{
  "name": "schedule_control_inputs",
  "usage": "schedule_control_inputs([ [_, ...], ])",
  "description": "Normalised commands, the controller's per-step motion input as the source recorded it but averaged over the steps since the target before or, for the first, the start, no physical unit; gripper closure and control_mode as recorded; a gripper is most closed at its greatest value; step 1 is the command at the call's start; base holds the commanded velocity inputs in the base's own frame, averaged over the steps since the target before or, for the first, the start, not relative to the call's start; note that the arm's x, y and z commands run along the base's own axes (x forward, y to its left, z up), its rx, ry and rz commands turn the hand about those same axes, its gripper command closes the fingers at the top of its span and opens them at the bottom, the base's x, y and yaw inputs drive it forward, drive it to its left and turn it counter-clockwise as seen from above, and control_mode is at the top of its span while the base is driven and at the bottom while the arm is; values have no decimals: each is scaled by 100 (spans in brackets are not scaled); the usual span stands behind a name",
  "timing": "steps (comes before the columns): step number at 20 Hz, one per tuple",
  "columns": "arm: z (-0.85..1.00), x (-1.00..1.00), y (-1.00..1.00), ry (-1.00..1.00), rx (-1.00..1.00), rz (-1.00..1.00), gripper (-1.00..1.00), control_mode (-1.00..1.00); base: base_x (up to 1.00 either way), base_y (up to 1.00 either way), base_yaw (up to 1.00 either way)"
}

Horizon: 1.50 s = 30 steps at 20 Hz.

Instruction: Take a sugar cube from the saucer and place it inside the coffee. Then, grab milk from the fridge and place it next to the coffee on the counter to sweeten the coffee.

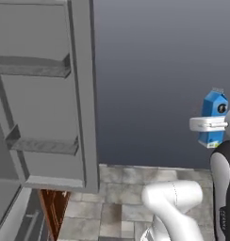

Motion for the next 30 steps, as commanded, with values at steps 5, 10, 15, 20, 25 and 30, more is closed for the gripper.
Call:
schedule_control_inputs([
  [5, 0, 0, 0, 0, 0, 0, 100, 100, 0, -92, -70],
  [10, 0, 0, 0, 0, 0, 0, 100, 100, 9, -99, -58],
  [15, 0, 0, 0, 0, 0, 0, 100, 100, 19, -83, -61],
  [20, 0, 0, 0, 0, 0, 0, 100, 100, 38, -66, -61],
  [25, 0, 0, 0, 0, 0, 0, 100, 100, 80, -67, -46],
  [30, 0, 0, 0, 0, 0, 0, 100, 100, 100, -53, -27],
])
